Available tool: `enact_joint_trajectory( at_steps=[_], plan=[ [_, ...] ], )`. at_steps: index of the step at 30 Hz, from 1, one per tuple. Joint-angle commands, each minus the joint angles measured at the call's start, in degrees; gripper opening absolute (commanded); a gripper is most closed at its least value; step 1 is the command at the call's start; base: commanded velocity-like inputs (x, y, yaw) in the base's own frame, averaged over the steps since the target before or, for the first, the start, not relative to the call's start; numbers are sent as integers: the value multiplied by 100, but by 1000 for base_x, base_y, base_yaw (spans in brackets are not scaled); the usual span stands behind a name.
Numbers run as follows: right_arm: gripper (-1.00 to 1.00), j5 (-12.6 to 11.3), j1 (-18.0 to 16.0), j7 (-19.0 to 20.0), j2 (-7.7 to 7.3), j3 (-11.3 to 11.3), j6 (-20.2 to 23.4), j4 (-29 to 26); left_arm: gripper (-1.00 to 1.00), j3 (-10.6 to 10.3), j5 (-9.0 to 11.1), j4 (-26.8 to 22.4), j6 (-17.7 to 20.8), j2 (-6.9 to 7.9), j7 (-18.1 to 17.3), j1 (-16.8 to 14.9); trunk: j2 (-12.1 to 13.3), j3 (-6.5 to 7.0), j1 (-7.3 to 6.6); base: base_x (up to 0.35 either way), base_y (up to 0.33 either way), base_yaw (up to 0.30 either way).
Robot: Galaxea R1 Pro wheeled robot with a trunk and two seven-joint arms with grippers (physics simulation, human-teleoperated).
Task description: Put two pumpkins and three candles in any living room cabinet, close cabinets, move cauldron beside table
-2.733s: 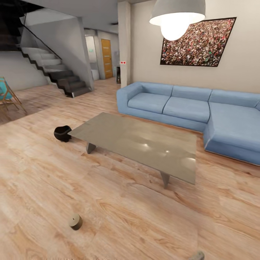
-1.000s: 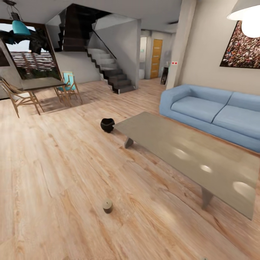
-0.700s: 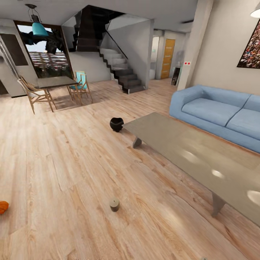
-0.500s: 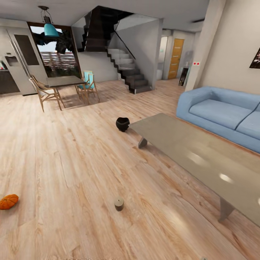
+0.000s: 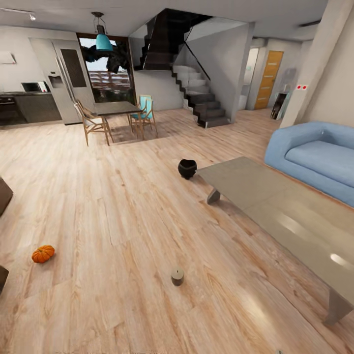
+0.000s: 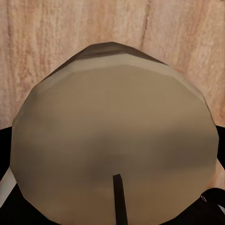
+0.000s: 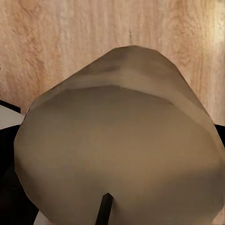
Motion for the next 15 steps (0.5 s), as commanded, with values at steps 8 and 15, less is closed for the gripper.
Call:
enact_joint_trajectory(
  at_steps=[8,15],
  plan=[
    [-100,37,4,14,-2,-51,-3,-7,-100,-43,43,-12,23,3,25,-2,-2,-20,-1,0,0,293],
    [-100,37,4,22,2,-51,1,-5,-100,-48,43,-12,24,3,25,-2,-2,-34,-1,0,0,293]
  ],
)
